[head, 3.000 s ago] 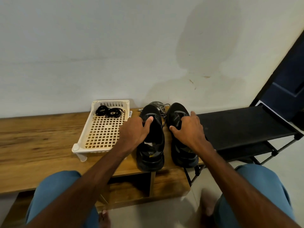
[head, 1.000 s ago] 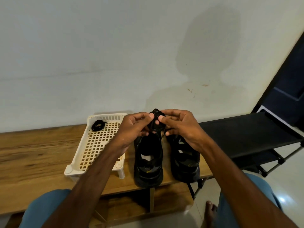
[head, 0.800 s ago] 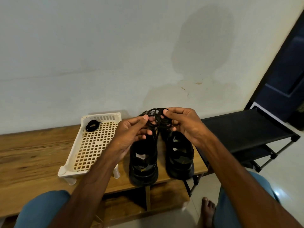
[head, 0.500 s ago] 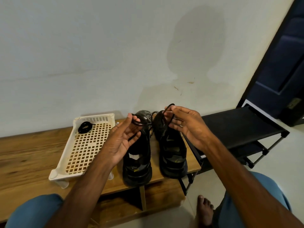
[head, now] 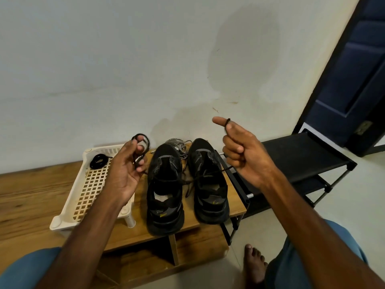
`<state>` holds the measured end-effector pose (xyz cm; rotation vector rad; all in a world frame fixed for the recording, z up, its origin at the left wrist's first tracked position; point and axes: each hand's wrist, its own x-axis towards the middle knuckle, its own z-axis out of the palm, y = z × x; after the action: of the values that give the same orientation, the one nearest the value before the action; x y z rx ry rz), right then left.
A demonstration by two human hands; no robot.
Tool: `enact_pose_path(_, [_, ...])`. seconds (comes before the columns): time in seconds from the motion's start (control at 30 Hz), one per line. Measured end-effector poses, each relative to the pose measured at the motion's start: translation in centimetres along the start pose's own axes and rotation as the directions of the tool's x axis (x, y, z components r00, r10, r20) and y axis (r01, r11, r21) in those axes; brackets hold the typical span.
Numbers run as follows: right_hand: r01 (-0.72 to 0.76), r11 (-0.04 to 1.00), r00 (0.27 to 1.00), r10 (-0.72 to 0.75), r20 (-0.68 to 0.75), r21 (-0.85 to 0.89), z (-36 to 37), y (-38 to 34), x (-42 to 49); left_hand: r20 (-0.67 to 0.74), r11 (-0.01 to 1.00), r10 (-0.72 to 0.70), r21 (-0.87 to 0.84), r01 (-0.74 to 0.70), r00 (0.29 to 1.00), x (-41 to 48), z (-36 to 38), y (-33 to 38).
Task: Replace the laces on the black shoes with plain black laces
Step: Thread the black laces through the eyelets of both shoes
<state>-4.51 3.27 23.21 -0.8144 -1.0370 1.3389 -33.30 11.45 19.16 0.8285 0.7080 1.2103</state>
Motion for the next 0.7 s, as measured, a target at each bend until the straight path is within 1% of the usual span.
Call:
enact_pose_path(0.1, [-0.004,0.994,0.985,0.023,0.171,-0.111,0.5,-0.1,-0.1,0.151,0.976,0.055,0.203,-0.085,0.987,-0.4,0.8,-0.1])
enact_pose_path(0.17, [-0.013,0.986,0.973,0.051,0.227,-0.163,0.8,-0.1,-0.2,0.232,0.923,0.072,0.354,-0.153,0.970,-0.9,1.6,-0.6])
enact_pose_path(0.27, [-0.056,0.975,0.975,0.100,0.199,-0.216,1.4,0.3,-0.2,0.337,0.798,0.059,0.550,-0.247,0.940,-1.8,3.1,-1.6])
enact_pose_path(0.33, [-0.074,0.981,0.979,0.106,0.175,-0.181,1.9,0.7,-0.2,0.409,0.678,0.048,0.657,-0.330,0.911,-2.2,3.7,-2.3])
enact_pose_path(0.4, [-0.081,0.984,0.983,0.105,0.153,-0.157,2.2,0.9,-0.1,0.448,0.569,0.033,0.726,-0.385,0.894,-2.5,4.1,-2.6])
enact_pose_path(0.47, [-0.079,0.982,0.985,0.103,0.137,-0.172,2.2,0.9,0.0,0.456,0.485,0.049,0.767,-0.420,0.889,-2.8,4.3,-2.8])
enact_pose_path(0.5, [-0.070,0.979,0.987,0.096,0.129,-0.194,2.2,1.0,0.1,0.458,0.440,0.082,0.780,-0.444,0.885,-2.8,4.4,-2.8])
enact_pose_path(0.53, [-0.056,0.974,0.989,0.084,0.122,-0.218,2.2,1.0,0.2,0.460,0.406,0.121,0.786,-0.466,0.880,-2.8,4.6,-2.9])
enact_pose_path(0.57, [-0.040,0.970,0.991,0.070,0.116,-0.241,2.2,1.0,0.2,0.451,0.394,0.154,0.788,-0.473,0.879,-2.8,4.7,-2.8])
enact_pose_path(0.63, [-0.004,0.959,0.993,0.037,0.110,-0.284,2.3,0.9,0.3,0.387,0.420,0.216,0.792,-0.443,0.896,-2.7,4.9,-2.6])
enact_pose_path(0.7, [0.024,0.947,0.994,0.010,0.104,-0.320,2.4,1.0,0.4,0.273,0.488,0.285,0.784,-0.385,0.919,-2.5,5.0,-2.3])
